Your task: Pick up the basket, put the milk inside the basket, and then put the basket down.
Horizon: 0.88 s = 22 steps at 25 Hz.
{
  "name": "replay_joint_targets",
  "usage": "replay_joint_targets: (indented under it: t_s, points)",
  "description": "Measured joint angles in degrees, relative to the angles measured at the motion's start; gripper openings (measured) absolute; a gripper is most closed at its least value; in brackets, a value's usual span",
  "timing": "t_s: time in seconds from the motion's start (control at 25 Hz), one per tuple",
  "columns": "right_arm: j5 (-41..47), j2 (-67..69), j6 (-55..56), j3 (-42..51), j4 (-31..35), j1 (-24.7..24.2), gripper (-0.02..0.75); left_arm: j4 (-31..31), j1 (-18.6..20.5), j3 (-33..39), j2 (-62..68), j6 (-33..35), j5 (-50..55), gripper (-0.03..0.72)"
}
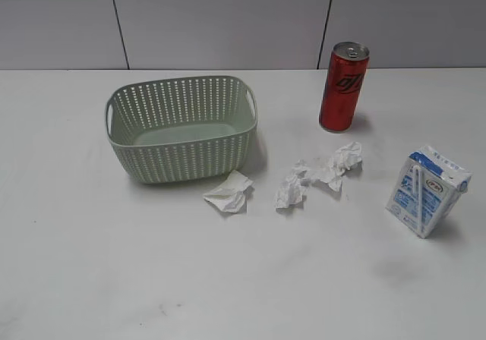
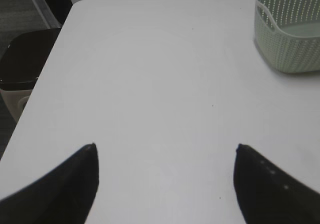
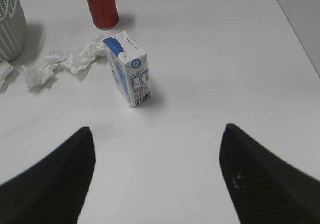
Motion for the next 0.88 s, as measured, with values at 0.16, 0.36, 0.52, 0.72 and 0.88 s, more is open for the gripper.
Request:
replay_joint_targets:
  t_s: [0.16,0.36,0.52,0.72,0.88]
  points:
    - [0.0,0.0,0.0,0.0,0.0,0.0,0.587,0.0,0.0,0.0,0.0,0.0,0.0,0.629]
    - [0.0,0.0,0.0,0.0,0.0,0.0,0.587,0.2,0.0,0.0,0.0,0.0,0.0,0.625]
    - [0.0,0.0,0.0,0.0,0.0,0.0,0.587,0.4,0.0,0.0,0.0,0.0,0.0,0.613]
    - [0.0,0.0,0.0,0.0,0.0,0.0,0.587,0.4,0.0,-0.7,0.7,0.0,-1.3,0.601]
    - [0.0,0.0,0.0,0.0,0.0,0.0,0.587,0.7,0.0,-3.7,5.5,0.0,-6.5,0.600]
